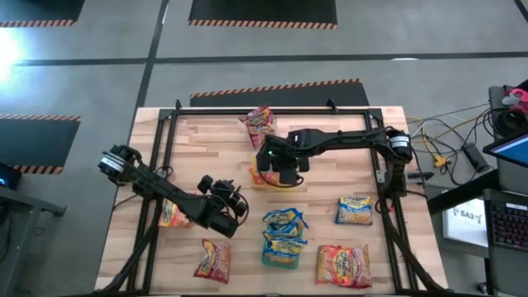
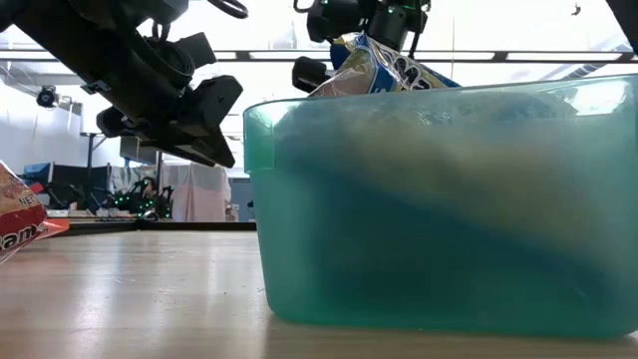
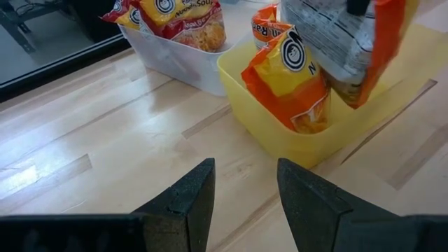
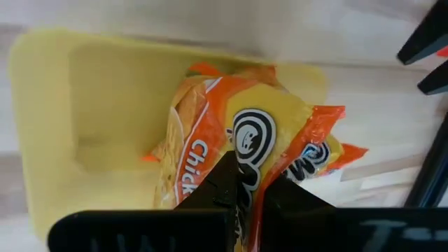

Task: Sort Maruchan noodles
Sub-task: Put the orange noodle pack into the yellow bin

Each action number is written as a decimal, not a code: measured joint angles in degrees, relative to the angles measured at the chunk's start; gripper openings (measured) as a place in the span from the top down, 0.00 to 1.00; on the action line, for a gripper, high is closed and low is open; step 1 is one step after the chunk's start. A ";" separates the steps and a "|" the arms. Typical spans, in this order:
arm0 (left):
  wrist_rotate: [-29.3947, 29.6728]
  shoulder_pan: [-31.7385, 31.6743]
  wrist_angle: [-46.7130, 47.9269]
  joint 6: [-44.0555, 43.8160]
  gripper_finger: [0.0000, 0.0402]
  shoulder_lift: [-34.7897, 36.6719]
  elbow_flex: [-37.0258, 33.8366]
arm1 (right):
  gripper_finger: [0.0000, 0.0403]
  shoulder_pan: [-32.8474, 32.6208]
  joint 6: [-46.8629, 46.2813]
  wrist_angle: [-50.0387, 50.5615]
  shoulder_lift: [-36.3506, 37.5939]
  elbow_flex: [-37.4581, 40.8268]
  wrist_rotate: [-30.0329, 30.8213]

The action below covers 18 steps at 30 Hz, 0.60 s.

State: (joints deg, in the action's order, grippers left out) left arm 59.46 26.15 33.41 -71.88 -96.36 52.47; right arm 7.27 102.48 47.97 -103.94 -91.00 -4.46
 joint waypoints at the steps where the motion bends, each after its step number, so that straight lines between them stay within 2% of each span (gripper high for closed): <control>1: 0.00 0.00 0.00 0.00 0.65 0.00 0.00 | 0.98 0.00 -0.91 -0.21 0.00 0.00 -1.03; 5: 0.00 0.00 0.00 0.00 0.65 0.00 0.00 | 0.98 -0.11 -4.26 -0.50 -0.80 0.00 -4.54; 15: 0.00 0.02 0.00 0.00 0.65 0.00 0.00 | 0.98 -0.13 -7.17 -0.48 -3.76 0.00 -4.54; 18: 0.00 0.02 0.00 0.00 0.65 0.00 0.00 | 0.98 -0.13 -14.41 -1.87 -3.56 0.00 -4.51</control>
State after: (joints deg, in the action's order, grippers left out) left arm 59.46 26.17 33.41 -71.88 -96.36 52.47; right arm 7.14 88.07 46.10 -107.50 -91.00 -8.97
